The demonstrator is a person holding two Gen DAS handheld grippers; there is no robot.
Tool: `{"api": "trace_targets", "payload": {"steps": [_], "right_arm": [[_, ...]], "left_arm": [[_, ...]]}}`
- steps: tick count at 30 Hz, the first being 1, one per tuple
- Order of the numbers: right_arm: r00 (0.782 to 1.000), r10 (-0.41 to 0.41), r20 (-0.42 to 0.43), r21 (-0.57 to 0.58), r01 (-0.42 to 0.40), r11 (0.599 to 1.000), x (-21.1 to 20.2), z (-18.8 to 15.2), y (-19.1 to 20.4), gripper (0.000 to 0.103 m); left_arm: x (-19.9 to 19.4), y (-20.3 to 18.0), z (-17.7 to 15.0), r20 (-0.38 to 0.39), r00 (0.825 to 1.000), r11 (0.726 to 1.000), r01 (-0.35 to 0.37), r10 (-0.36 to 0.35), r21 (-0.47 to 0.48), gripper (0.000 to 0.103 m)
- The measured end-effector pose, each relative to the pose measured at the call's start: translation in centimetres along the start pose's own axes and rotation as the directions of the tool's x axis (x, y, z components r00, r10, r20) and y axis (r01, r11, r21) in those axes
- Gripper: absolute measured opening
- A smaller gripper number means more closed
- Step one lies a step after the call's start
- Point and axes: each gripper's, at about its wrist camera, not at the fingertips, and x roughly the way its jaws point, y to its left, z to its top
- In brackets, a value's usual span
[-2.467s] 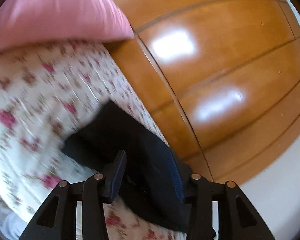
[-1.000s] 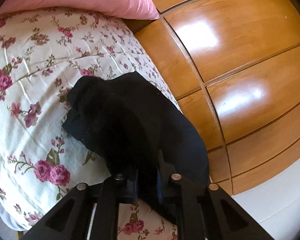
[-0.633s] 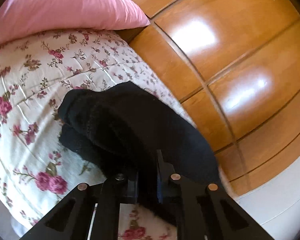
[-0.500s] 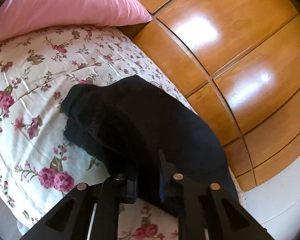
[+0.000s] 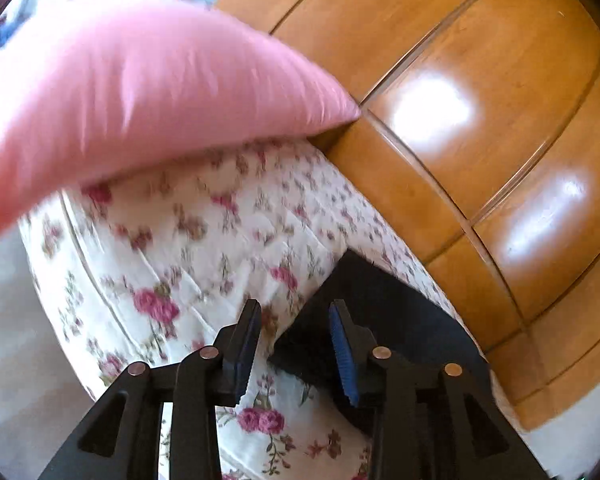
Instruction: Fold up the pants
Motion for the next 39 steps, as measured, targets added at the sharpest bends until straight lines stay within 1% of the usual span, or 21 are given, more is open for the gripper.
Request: {"api": "trace_targets", "payload": {"steps": [3, 6, 10, 13, 14, 16, 19, 21, 22, 26, 27, 28, 29, 31, 32, 33, 34, 35, 37, 38, 39], "right_arm": [[0.970, 0.198, -0.144, -0.078, -0.211, 0.974, 2.7, -1.6, 5.7, 0.053], [0.888, 0.349, -0.300, -0.123, -0.399, 0.909, 5.9, -3.1, 12.4, 0.053], [0.727, 0.481, -0.489, -0.126, -0.605, 0.786, 10.1, -4.7, 22.1, 0.053], [0.672, 0.493, -0.552, -0.127, -0.652, 0.748, 12.9, -5.4, 27.3, 0.053], [0.643, 0.508, -0.574, -0.102, -0.671, 0.734, 14.3, -5.5, 29.3, 0.053], [0.617, 0.509, -0.600, -0.075, -0.677, 0.732, 16.8, -5.8, 32.4, 0.053], [0.567, 0.459, -0.684, -0.062, -0.672, 0.738, 19.7, -7.2, 35.9, 0.053], [0.508, 0.379, -0.774, -0.068, -0.661, 0.748, 21.5, -8.5, 37.7, 0.052], [0.460, 0.356, -0.813, -0.059, -0.674, 0.737, 22.3, -9.2, 38.4, 0.050], [0.314, 0.351, -0.882, 0.031, -0.705, 0.708, 23.6, -10.9, 39.1, 0.038], [0.314, 0.363, -0.877, 0.040, -0.706, 0.708, 23.7, -11.1, 38.9, 0.034], [0.352, 0.377, -0.857, 0.027, -0.699, 0.715, 23.8, -11.4, 38.8, 0.020], [0.407, 0.390, -0.826, 0.013, -0.678, 0.735, 23.8, -11.4, 38.4, 0.013], [0.483, 0.483, -0.730, 0.065, -0.655, 0.753, 22.9, -10.5, 37.1, 0.010], [0.527, 0.561, -0.638, 0.116, -0.655, 0.747, 22.1, -9.5, 36.2, 0.008], [0.552, 0.603, -0.576, 0.150, -0.654, 0.742, 21.7, -9.0, 35.5, 0.007], [0.595, 0.606, -0.527, 0.163, -0.629, 0.760, 21.8, -8.9, 34.9, 0.007], [0.638, 0.576, -0.512, 0.139, -0.600, 0.788, 22.2, -9.1, 34.7, 0.000], [0.717, 0.482, -0.504, 0.089, -0.512, 0.854, 23.9, -9.5, 34.0, 0.000], [0.736, 0.445, -0.510, 0.088, -0.470, 0.878, 25.3, -9.7, 33.3, 0.000], [0.736, 0.424, -0.528, 0.109, -0.436, 0.893, 26.6, -10.0, 32.4, 0.000]], "left_arm": [[-0.2, -4.1, 0.1, 0.023, 0.997, 0.991, 0.070, -0.073, 0.118, 0.036], [1.4, -9.0, -0.7, -0.054, 0.982, 0.948, 0.190, -0.182, 0.255, 0.036], [5.7, -14.5, -3.9, -0.238, 0.935, 0.881, 0.332, -0.262, 0.336, 0.036], [9.0, -15.8, -6.7, -0.337, 0.912, 0.873, 0.350, -0.234, 0.340, 0.036], [9.8, -15.7, -7.5, -0.350, 0.914, 0.876, 0.331, -0.205, 0.351, 0.036], [10.9, -14.8, -8.9, -0.352, 0.923, 0.881, 0.291, -0.156, 0.373, 0.035], [9.9, -13.7, -9.4, -0.330, 0.921, 0.867, 0.329, -0.208, 0.373, 0.035], [9.9, -13.3, -9.6, -0.332, 0.915, 0.866, 0.348, -0.231, 0.359, 0.035], [9.7, -13.0, -9.6, -0.328, 0.911, 0.865, 0.361, -0.249, 0.349, 0.035], [9.9, -12.6, -9.4, -0.319, 0.903, 0.867, 0.388, -0.289, 0.312, 0.035], [10.0, -12.6, -9.4, -0.317, 0.902, 0.867, 0.391, -0.294, 0.310, 0.035], [10.0, -12.7, -9.4, -0.317, 0.901, 0.866, 0.394, -0.297, 0.307, 0.035], [9.8, -12.6, -9.4, -0.310, 0.900, 0.866, 0.400, -0.307, 0.301, 0.035], [9.5, -12.4, -9.3, -0.287, 0.903, 0.872, 0.399, -0.320, 0.283, 0.035], [9.7, -12.2, -9.1, -0.278, 0.906, 0.881, 0.391, -0.318, 0.267, 0.031], [9.8, -12.1, -9.1, -0.278, 0.908, 0.885, 0.386, -0.315, 0.260, 0.026], [9.9, -12.1, -9.1, -0.279, 0.911, 0.889, 0.377, -0.305, 0.259, 0.026], [10.0, -12.2, -9.2, -0.280, 0.916, 0.893, 0.361, -0.287, 0.267, 0.026], [10.0, -12.3, -9.3, -0.282, 0.917, 0.894, 0.358, -0.282, 0.271, 0.026], [9.9, -12.2, -9.3, -0.283, 0.914, 0.893, 0.365, -0.290, 0.263, 0.026], [9.9, -12.1, -9.3, -0.285, 0.912, 0.893, 0.369, -0.295, 0.258, 0.026]]}}
